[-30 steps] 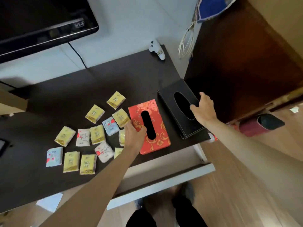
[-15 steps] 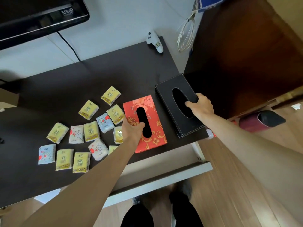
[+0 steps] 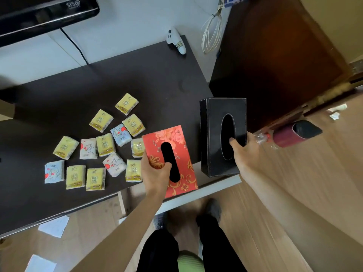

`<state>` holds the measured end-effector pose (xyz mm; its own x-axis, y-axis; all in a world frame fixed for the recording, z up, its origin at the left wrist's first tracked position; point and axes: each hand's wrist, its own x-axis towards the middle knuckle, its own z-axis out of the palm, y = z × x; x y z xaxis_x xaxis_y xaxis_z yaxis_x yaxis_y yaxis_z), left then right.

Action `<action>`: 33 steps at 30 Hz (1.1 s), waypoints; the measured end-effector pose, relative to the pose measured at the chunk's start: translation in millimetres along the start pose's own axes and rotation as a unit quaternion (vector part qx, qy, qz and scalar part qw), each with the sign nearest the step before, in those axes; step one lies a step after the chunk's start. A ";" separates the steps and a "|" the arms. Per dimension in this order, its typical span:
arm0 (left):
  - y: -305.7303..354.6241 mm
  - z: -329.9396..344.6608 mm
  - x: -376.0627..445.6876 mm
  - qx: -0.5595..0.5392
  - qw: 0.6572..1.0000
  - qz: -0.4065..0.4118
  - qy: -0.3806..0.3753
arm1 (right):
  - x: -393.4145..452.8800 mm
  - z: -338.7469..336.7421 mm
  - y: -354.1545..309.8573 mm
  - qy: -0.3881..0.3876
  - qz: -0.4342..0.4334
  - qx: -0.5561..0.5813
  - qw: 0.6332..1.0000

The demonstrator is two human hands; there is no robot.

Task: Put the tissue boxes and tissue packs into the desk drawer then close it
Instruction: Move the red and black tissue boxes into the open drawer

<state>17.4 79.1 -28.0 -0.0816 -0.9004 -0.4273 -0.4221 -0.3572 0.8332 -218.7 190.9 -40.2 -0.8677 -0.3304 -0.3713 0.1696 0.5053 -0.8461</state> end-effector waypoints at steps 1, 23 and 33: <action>-7.2 -0.5 -6.5 0.003 1.000 0.006 0.009 | -4.9 -2.0 8.0 0.003 -0.007 -0.001 1.000; -95.5 -0.1 -85.0 0.011 0.998 0.003 0.062 | -65.2 -23.7 88.4 -0.087 -0.061 -0.089 0.990; -122.2 -4.3 -126.9 0.014 0.996 -0.092 0.012 | -98.6 -58.1 124.0 -0.096 -0.018 -0.136 0.986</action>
<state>83.2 235.9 -74.1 0.0210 -0.8264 -0.5627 -0.4523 -0.5098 0.7318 -139.3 332.5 -86.3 -0.7621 -0.4842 -0.4298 -0.0143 0.6763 -0.7365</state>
